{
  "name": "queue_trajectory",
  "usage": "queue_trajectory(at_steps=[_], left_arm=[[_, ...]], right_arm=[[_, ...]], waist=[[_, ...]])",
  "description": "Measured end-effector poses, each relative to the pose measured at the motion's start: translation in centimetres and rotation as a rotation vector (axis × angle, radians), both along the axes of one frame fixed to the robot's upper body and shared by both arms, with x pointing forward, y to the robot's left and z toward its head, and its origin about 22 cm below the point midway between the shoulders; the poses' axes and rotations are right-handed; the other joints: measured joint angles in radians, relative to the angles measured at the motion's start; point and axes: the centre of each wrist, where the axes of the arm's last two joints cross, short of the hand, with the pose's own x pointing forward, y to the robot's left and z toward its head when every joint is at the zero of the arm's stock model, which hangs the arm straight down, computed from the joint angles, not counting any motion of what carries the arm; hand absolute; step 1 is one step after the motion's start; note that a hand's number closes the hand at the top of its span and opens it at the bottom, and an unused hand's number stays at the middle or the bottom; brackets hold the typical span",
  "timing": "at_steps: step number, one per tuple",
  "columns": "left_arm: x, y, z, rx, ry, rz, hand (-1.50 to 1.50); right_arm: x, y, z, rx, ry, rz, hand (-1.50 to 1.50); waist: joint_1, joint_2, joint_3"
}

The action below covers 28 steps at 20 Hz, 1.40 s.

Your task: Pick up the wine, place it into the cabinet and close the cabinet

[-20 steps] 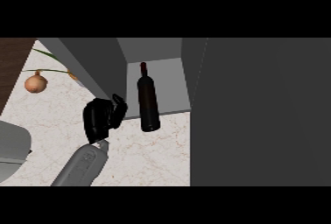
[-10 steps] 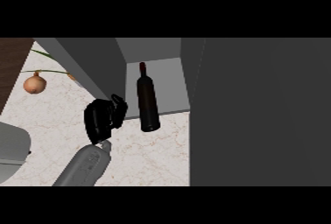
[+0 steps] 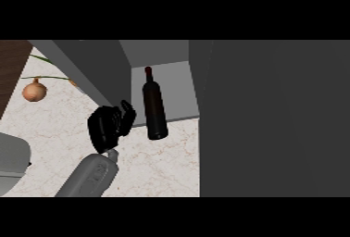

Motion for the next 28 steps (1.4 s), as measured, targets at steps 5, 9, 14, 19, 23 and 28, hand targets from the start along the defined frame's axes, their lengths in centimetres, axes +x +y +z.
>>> queue_trajectory(at_steps=[5,9,14,19,23,28], left_arm=[[-0.3,0.1,0.1,0.038,0.0,0.008,-1.5],[-0.3,0.0,0.0,0.065,0.022,0.007,-1.5],[-0.5,-0.6,0.2,0.063,0.053,0.017,-1.5],[-0.6,-1.1,0.4,0.049,0.075,0.021,-1.5],[-0.6,-1.8,0.7,-0.003,0.091,0.023,-1.5],[-0.7,-2.5,1.0,-0.076,0.096,0.032,-1.5]], right_arm=[[0.0,0.0,0.0,0.001,-0.003,0.005,-1.5],[0.0,0.1,0.0,0.002,-0.001,0.014,-1.5],[0.0,-0.1,0.0,0.0,-0.001,0.018,-1.5],[0.0,0.1,-0.1,0.003,0.008,0.03,-1.5],[0.1,0.2,0.0,0.009,0.011,0.028,-1.5],[0.0,0.2,0.0,0.013,0.016,0.025,-1.5]], waist=[[0.001,-0.003,0.002],[-0.003,-0.002,0.002],[-0.002,-0.001,0.001],[0.006,0.002,0.0],[0.014,0.006,-0.006],[0.019,0.008,-0.014]])
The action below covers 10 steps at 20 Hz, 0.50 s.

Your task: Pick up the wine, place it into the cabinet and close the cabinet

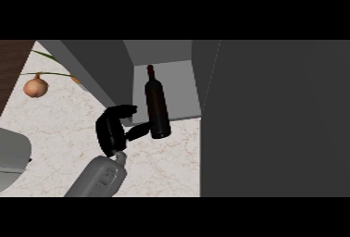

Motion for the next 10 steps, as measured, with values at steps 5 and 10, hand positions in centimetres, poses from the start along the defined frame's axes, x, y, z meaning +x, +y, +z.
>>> queue_trajectory(at_steps=[5,10], left_arm=[[0.1,-1.0,0.2,-0.055,-0.003,-0.016,-1.5],[-0.1,-1.8,0.5,-0.157,-0.014,0.004,-1.5]], right_arm=[[0.0,-0.1,0.0,0.0,0.007,-0.012,-1.5],[0.0,0.0,0.0,0.009,0.012,-0.017,-1.5]], waist=[[0.02,0.004,-0.005],[0.029,0.006,-0.012]])
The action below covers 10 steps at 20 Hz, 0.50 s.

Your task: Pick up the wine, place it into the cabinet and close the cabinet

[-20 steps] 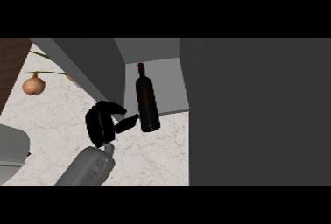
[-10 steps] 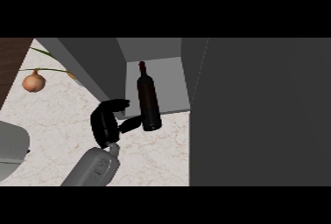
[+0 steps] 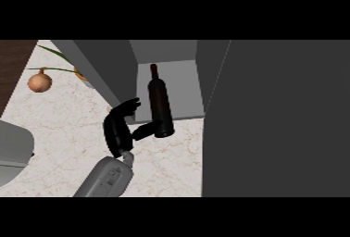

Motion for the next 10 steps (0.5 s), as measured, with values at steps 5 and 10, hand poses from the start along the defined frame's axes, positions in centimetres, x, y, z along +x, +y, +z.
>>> queue_trajectory(at_steps=[5,10], left_arm=[[0.4,-2.1,1.6,-0.131,-0.023,-0.052,-1.5],[3.1,-4.5,7.2,-0.205,-0.217,-0.224,-1.5]], right_arm=[[-0.2,-0.1,-0.1,-0.004,0.011,-0.001,-1.5],[-0.4,-0.1,0.0,0.009,0.018,-0.025,-1.5]], waist=[[0.004,0.004,-0.008],[0.02,-0.001,-0.005]])
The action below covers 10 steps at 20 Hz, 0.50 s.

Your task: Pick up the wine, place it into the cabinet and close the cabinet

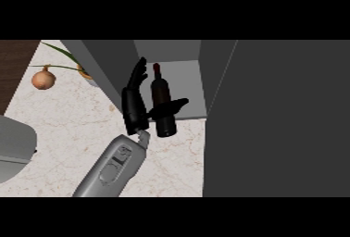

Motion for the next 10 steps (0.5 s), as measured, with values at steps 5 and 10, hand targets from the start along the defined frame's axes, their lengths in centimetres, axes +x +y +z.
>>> queue_trajectory(at_steps=[5,10], left_arm=[[0.49,-0.62,0.97,-0.058,-0.09,-0.128,-1.5],[-0.47,-0.78,0.36,-0.114,-0.128,-0.244,-1.5]], right_arm=[[-0.29,0.04,0.04,0.004,0.019,-0.022,-1.5],[-0.17,0.39,0.38,0.012,0.029,-0.039,-1.5]], waist=[[0.024,-0.003,0.002],[0.044,-0.007,0.004]])
